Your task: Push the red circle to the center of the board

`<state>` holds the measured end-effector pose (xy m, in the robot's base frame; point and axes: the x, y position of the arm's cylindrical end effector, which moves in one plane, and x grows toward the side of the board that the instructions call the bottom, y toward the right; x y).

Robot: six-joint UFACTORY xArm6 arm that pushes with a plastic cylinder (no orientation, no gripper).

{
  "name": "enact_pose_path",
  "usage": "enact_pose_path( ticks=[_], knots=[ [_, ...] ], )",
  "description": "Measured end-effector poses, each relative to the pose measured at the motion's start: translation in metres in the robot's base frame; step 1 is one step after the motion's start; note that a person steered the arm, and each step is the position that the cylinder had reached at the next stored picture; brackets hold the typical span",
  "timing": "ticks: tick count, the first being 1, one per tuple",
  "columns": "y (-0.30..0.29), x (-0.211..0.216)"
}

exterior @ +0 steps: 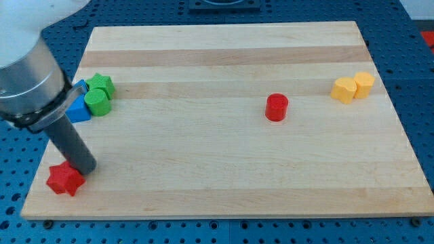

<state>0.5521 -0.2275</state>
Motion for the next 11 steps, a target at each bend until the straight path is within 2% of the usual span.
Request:
enact_pose_path(
  ticks=[1, 4, 5, 6, 7, 10, 11],
  knots=[
    [0.036, -0.002],
    [0.349, -0.049],
    [0.415, -0.084],
    [0.418, -0.109],
    [0.393, -0.11],
    [0.263, -0.11],
    [0.262, -0.122]
  ],
)
